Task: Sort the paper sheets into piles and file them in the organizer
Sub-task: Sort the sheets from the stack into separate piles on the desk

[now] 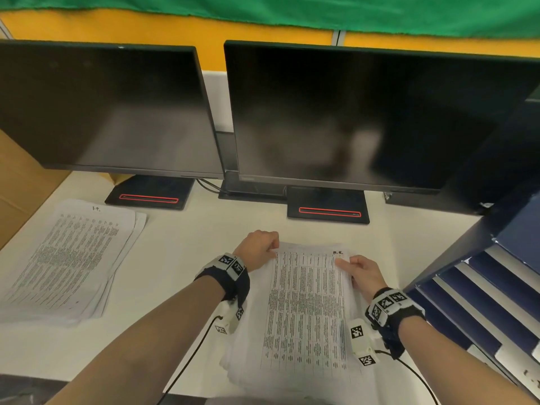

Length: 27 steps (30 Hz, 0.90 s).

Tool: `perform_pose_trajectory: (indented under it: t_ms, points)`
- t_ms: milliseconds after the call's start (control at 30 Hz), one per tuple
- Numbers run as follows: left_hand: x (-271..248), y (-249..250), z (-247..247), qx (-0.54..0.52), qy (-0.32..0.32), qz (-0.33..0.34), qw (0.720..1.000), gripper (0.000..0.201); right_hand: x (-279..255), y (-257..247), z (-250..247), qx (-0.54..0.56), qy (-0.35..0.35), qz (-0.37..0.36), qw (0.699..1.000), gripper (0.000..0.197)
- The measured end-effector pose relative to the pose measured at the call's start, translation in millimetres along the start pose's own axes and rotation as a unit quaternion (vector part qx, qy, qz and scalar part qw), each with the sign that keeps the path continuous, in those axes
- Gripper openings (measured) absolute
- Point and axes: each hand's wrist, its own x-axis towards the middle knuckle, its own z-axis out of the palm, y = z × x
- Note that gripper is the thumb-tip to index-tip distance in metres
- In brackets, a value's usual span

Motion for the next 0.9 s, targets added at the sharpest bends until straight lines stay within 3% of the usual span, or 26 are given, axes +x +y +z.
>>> perform_pose_trajectory:
  t_ms: [167,267,367,467,667,833,900]
  points:
    - [-2.5,-4.6,-7.4,0.029,0.039,0.025,0.998,0.014,2.0,3.0,-0.4,0.004,0.003,0.014,1.0,0.013]
    - [-6.7,-13.7,-14.3,-0.027,0.067,0.047,0.996,0.012,2.7,4.6,0.6,-0.016,0.01,0.0,1.0,0.011]
    - [-12.4,-42.4,-36.5,-0.068,0.07,-0.007,0.995,0.012,-0.4,1.6,1.4,-0.045,0.008,-0.02,0.999,0.005]
    - [-27.4,-87.4,-67.3,-0.033,0.063,-0.066,0.995,0.017,1.9,2.1,2.1,-0.071,0.007,-0.024,0.997,0.009]
    - [-61.7,-164.4,-91.7,0.072,0.011,-0.218,0.973,0.025,14.1,10.0,0.2,-0.133,0.026,-0.039,0.99,0.039]
    - [-67.0,-162.0,-84.7,0.131,0.025,-0.318,0.939,0.033,8.6,1.3,6.5,-0.169,0.054,-0.075,0.981,0.037]
    - [-60.8,-135.0,-74.6,0.163,0.081,-0.3,0.936,0.038,7.0,-0.3,8.6,-0.182,0.062,-0.093,0.977,0.038]
